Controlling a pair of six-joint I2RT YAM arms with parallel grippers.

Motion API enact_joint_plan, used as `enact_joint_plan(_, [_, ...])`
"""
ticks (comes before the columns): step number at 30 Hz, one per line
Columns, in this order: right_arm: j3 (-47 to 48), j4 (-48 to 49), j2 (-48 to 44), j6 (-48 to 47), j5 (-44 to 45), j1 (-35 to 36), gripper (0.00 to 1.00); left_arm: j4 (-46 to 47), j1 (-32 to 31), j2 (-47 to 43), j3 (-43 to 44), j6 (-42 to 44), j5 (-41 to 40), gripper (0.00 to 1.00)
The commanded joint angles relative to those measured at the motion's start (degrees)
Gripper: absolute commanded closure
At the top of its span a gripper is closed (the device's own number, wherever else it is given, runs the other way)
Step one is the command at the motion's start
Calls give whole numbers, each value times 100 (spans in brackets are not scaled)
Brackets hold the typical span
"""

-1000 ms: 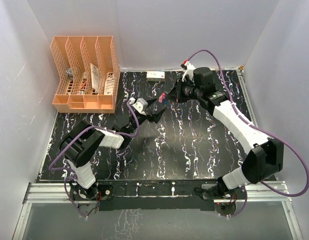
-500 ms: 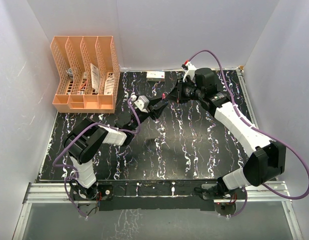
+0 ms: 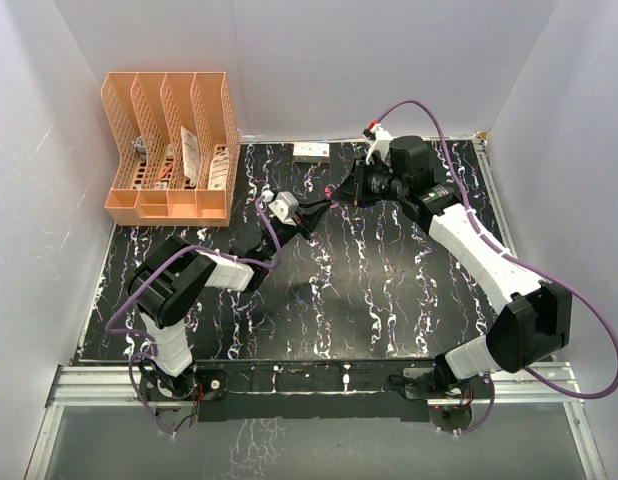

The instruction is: Put the keys on the keyring

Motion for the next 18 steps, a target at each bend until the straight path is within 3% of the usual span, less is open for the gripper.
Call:
enact_joint_plan(1, [-13, 83, -173, -98, -99, -24, 100, 362, -12, -286, 102, 190, -190, 93])
enact_joint_plan(18, [-146, -524, -159, -417, -59, -24, 100, -465, -12, -694, 175, 645, -908, 99])
